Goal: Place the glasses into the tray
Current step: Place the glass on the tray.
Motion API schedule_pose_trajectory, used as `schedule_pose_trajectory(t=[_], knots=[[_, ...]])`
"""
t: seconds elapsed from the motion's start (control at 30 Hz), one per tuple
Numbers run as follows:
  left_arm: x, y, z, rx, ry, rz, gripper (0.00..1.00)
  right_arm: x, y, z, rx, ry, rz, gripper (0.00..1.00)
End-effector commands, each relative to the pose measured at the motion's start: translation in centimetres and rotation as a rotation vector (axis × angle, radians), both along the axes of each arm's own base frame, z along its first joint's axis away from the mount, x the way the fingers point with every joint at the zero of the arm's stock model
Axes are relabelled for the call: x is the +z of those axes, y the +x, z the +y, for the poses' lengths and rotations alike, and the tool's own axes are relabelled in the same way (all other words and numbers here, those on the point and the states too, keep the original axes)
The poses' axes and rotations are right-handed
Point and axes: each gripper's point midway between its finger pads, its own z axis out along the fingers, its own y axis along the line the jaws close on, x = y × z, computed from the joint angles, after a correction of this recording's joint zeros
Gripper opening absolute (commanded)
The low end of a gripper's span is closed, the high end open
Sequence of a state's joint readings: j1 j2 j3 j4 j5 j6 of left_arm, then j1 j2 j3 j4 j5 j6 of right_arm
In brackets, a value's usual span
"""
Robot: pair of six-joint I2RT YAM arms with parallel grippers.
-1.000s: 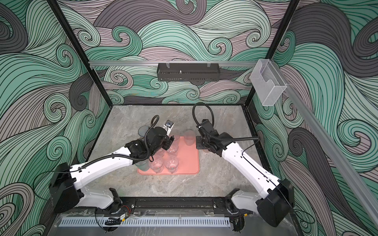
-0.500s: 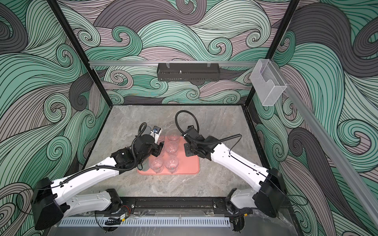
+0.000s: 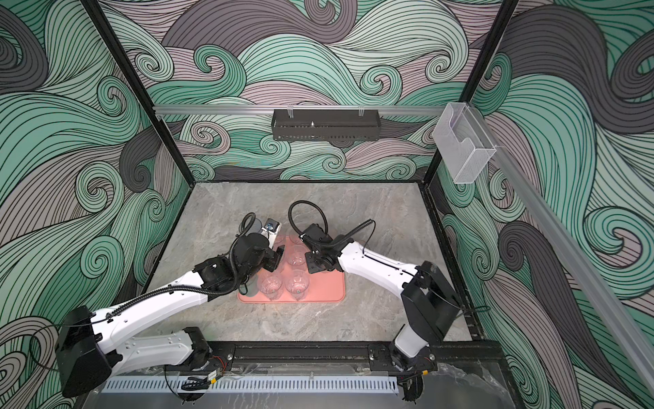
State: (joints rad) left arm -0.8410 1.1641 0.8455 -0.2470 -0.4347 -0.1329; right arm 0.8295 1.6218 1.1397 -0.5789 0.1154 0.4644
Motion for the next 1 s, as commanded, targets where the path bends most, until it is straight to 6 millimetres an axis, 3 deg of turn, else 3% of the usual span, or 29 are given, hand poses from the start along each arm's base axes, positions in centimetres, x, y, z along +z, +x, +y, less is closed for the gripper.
schedule_pose_trajectory(t=[0.0,0.53,0.8,0.97], knots=[[0.6,0.4,-0.2,0.014,-0.021,0.000,0.62,0.1,0.8,0.8,0.012,0.020,-0.007,0.00],[0.1,0.4,-0.4,0.009,-0.013,0.016,0.62,-1.9,1.5,-1.0,0.062,-0.123,-0.004,0.02],[0.0,0.4,-0.5,0.009,-0.011,0.020,0.62,-0.7,1.4,-0.9,0.053,-0.097,-0.009,0.22],[0.0,0.4,-0.4,0.009,-0.010,0.019,0.62,1.1,0.9,-0.8,0.035,-0.045,-0.015,0.30]])
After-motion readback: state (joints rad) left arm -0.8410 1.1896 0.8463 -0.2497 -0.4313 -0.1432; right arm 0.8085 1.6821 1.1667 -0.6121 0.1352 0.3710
